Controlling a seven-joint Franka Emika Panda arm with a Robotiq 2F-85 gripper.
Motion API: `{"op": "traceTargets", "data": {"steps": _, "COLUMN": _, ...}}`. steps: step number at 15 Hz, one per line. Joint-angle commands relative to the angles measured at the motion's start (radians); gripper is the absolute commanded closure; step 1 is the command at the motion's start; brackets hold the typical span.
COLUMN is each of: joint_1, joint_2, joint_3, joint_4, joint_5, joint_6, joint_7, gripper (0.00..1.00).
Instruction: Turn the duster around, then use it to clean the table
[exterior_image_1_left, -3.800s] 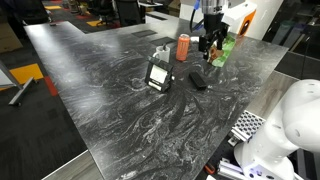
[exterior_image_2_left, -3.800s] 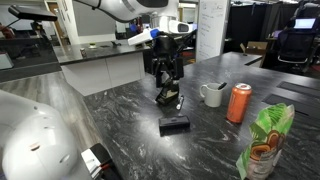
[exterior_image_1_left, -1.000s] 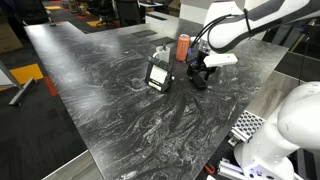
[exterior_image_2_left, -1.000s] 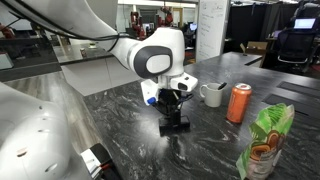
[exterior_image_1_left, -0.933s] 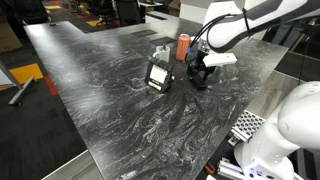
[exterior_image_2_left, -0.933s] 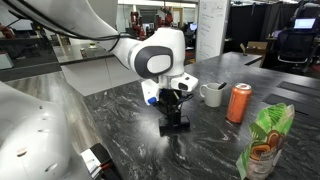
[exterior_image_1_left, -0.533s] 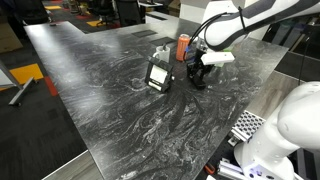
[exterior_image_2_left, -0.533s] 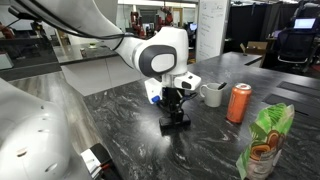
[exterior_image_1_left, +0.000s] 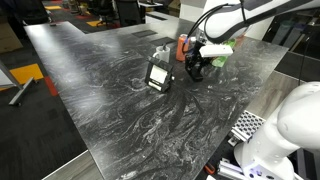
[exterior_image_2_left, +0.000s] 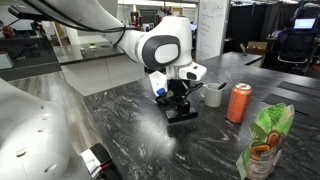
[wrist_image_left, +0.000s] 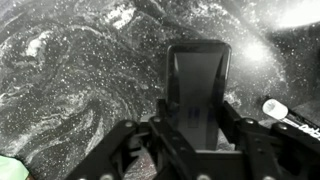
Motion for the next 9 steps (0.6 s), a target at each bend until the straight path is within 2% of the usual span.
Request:
{"op": "traceTargets", "data": {"steps": 1, "joint_1": -0.014, "joint_2": 0.065, "joint_3": -0.002, "joint_4": 0.068, "joint_5": -0.006, "joint_6": -0.006, "joint_7": -0.021, "gripper": 0.73}}
{"op": "traceTargets", "data": {"steps": 9, "joint_1": 0.019, "joint_2": 0.249, "joint_3": -0.015, "joint_4": 0.215, "joint_5": -0.01, "joint_6": -0.046, "joint_7": -0.122, "gripper": 0.73}}
